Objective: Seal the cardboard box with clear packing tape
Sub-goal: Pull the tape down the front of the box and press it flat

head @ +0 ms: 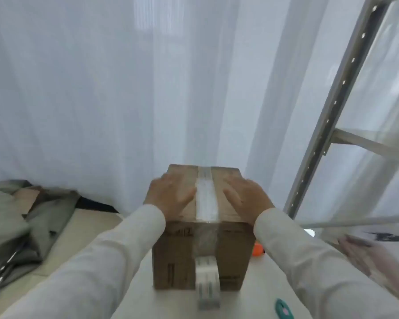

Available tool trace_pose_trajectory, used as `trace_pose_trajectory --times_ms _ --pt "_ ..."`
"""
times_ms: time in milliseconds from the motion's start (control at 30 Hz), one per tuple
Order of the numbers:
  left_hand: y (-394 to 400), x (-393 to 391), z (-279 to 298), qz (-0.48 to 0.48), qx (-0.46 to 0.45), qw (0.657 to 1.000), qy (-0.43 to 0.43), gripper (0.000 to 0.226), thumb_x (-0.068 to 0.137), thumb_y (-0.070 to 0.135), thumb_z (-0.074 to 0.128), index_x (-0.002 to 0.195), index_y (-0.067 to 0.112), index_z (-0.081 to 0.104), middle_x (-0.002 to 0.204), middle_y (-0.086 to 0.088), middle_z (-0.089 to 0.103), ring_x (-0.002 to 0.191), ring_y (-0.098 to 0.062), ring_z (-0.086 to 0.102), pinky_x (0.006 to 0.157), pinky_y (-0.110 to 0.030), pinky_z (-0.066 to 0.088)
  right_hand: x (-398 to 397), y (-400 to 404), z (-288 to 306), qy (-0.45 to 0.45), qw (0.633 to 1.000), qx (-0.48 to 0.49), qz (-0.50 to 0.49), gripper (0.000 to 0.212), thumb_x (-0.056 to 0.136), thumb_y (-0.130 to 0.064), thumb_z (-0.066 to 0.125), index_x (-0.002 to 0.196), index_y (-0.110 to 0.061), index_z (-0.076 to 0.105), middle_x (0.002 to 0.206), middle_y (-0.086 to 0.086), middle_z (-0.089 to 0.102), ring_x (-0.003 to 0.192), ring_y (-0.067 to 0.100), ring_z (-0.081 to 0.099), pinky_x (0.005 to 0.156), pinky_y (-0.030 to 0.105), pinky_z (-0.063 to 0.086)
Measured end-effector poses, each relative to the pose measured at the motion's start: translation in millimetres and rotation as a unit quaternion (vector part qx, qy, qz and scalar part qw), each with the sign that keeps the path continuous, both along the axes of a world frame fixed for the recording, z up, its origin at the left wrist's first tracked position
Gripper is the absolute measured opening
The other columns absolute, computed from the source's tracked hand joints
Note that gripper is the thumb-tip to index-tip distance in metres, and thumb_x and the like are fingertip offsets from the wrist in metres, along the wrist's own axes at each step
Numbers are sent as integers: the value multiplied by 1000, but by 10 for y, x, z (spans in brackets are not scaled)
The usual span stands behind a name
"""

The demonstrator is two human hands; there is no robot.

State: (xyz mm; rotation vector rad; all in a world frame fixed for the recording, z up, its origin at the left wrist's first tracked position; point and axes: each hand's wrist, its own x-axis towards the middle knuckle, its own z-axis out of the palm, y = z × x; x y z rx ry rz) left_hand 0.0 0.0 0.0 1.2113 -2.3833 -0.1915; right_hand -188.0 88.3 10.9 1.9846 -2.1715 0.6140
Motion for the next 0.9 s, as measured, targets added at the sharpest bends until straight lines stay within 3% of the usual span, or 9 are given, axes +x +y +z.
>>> trace_pose_trajectory --times_ms 67,133,200,400,533,633,700,800,900 --pt "215 85 -194 -44 -10 998 -37 64 86 59 27 141 26 32 143 4 44 128 -17 40 104 -33 26 158 198 -147 -35 998 24 46 40 99 -29 32 136 -20 43 143 -3 45 132 16 38 105 20 21" --pt "360 145 -423 -66 -44 996 -44 74 77 65 11 138 33 39 142 13 44 131 -10 37 104 -30 23 328 322 -318 -57 994 48 76 42 99 -33 29 138 -22 41 145 -5 42 135 11 34 104 16 17" --pt "367 145 -457 -65 -46 996 -25 71 79 64 10 136 35 42 143 16 42 134 -7 33 106 -29 21 442 299 -376 -55 990 86 96 48 98 -42 24 141 -23 35 149 -4 36 138 8 27 106 18 10" --pt "292 124 -487 -76 -50 996 13 40 90 44 33 123 34 54 132 16 54 124 -6 44 102 -24 26 465 -249 -186 -46 972 213 89 53 98 -43 10 141 -20 34 154 3 26 141 17 19 115 41 5" --pt "342 90 -556 -68 -69 994 47 55 79 50 25 114 30 62 123 15 62 119 -7 50 98 -22 27 274 -864 -309 -23 968 244 60 42 95 -48 16 115 -23 42 133 -2 40 137 19 26 110 53 10" --pt "344 83 -607 -60 -67 995 42 55 80 54 31 121 30 59 132 14 56 127 -8 44 104 -27 27 200 -1246 -389 19 968 249 2 62 93 -53 19 141 -14 24 154 2 20 142 19 13 112 54 5" --pt "321 86 -622 -59 -74 995 27 57 80 59 32 121 29 59 132 12 56 128 -10 45 104 -30 29 186 -1388 -428 37 967 251 -25 66 93 -53 17 147 -16 9 158 1 3 145 19 0 113 50 -1" --pt "315 92 -603 -65 -88 994 16 65 78 60 23 116 25 63 128 7 61 123 -14 51 101 -32 35 196 -1370 -451 35 971 234 -31 66 94 -52 17 148 -14 8 158 3 1 145 19 -2 114 49 -1" --pt "336 83 -572 -69 -75 994 -27 73 79 58 10 125 26 55 137 8 53 129 -12 42 105 -28 27 319 -1134 -411 12 969 247 -22 72 92 -55 20 147 -9 11 158 7 2 144 23 -1 115 46 1"
